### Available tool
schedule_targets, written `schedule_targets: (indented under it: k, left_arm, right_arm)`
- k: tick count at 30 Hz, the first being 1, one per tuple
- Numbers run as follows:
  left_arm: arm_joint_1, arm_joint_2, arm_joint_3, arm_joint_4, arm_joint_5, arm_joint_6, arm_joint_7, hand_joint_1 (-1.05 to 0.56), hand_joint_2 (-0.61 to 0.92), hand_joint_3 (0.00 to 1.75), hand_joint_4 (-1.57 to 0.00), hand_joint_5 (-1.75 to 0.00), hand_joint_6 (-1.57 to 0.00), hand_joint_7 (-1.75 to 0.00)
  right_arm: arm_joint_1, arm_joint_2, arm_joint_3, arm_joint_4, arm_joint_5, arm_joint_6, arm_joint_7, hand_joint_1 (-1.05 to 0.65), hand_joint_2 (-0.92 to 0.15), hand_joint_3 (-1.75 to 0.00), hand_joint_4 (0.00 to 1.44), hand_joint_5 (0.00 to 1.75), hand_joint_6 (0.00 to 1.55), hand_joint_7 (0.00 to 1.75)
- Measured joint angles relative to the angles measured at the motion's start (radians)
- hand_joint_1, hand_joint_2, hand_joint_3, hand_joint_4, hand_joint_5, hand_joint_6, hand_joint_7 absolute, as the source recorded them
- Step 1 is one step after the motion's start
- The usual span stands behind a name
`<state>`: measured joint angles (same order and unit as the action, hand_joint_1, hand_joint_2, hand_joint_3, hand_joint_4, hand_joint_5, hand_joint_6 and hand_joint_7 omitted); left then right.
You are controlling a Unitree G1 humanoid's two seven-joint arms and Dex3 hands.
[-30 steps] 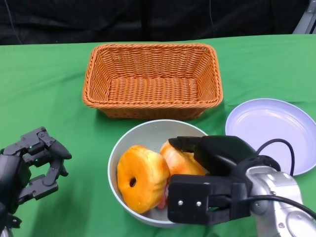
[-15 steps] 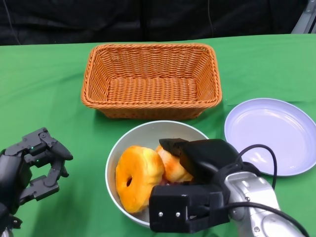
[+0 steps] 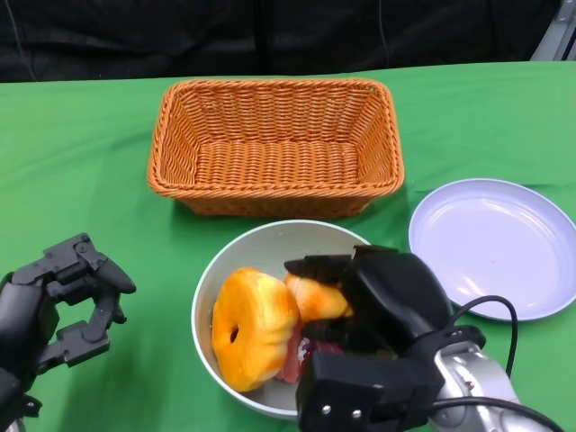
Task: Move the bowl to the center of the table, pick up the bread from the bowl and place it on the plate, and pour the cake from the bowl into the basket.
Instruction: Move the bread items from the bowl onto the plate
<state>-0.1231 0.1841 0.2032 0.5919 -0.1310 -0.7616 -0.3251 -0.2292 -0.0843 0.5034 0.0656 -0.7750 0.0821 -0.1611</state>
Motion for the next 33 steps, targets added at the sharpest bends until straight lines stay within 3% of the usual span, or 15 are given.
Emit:
schedule_targets:
  k: [3,6,8,11,13,15,17,22,27,33]
  left_arm:
    - [0.000,0.000,-0.003,0.000,0.000,0.000,0.000,0.03,0.65,1.00,-0.75,-1.68,-0.74,-1.38]
    - [0.000,0.000,-0.004,0.001,0.004,-0.002,0.002,0.03,0.65,0.99,-0.75,-1.68,-0.74,-1.38]
    - [0.000,0.000,-0.004,0.001,0.004,-0.004,0.002,0.04,0.66,0.99,-0.74,-1.68,-0.74,-1.37]
    - [-0.001,0.000,-0.005,0.003,0.003,-0.006,0.002,0.03,0.66,0.99,-0.74,-1.68,-0.74,-1.37]
    - [-0.001,0.001,-0.005,0.004,0.003,-0.006,0.002,0.03,0.67,0.98,-0.74,-1.69,-0.74,-1.37]
    - [-0.001,0.001,-0.005,0.004,0.003,-0.008,0.002,0.03,0.66,0.98,-0.74,-1.68,-0.74,-1.37]
    - [0.000,0.003,-0.005,0.004,0.004,-0.010,0.002,0.03,0.66,0.98,-0.74,-1.68,-0.74,-1.37]
    - [-0.001,0.006,-0.005,0.014,0.004,-0.017,0.002,0.02,0.66,0.98,-0.74,-1.67,-0.74,-1.37]
    - [-0.003,0.009,-0.005,0.024,0.005,-0.020,0.002,0.02,0.66,0.97,-0.75,-1.65,-0.75,-1.35]
    - [-0.004,0.012,-0.005,0.027,0.005,-0.020,0.002,0.02,0.66,0.97,-0.75,-1.63,-0.75,-1.34]
  right_arm:
    - [0.001,0.001,-0.037,-0.001,0.054,-0.061,-0.033,-0.15,-0.92,-0.04,0.70,1.44,1.10,0.18]
    - [0.018,0.011,-0.085,-0.045,0.154,-0.070,0.003,-0.17,-0.92,-0.04,0.76,1.35,1.09,0.18]
    - [0.028,0.018,-0.114,-0.089,0.210,-0.065,0.037,-0.18,-0.92,-0.04,0.74,1.45,1.08,0.22]
    - [0.047,0.039,-0.162,-0.171,0.295,-0.015,0.099,-0.19,-0.92,-0.04,0.73,1.54,1.07,0.28]
    - [0.056,0.045,-0.187,-0.224,0.340,0.021,0.135,-0.20,-0.92,-0.04,0.74,1.50,1.04,0.35]
    - [0.072,0.047,-0.207,-0.290,0.377,0.081,0.177,-0.22,-0.92,-0.04,0.78,1.33,0.91,0.59]
    - [0.086,0.049,-0.226,-0.361,0.407,0.145,0.213,-0.22,-0.92,-0.04,0.79,1.23,0.84,0.72]
    - [0.124,0.049,-0.278,-0.488,0.465,0.204,0.245,-0.17,-0.92,-0.05,0.79,1.19,0.81,0.78]
    - [0.162,0.029,-0.351,-0.548,0.480,0.182,0.237,-0.16,-0.92,-0.04,0.76,1.19,0.78,0.84]
    - [0.181,-0.015,-0.431,-0.504,0.458,0.058,0.169,-0.17,-0.91,-0.03,0.80,1.16,0.78,0.87]
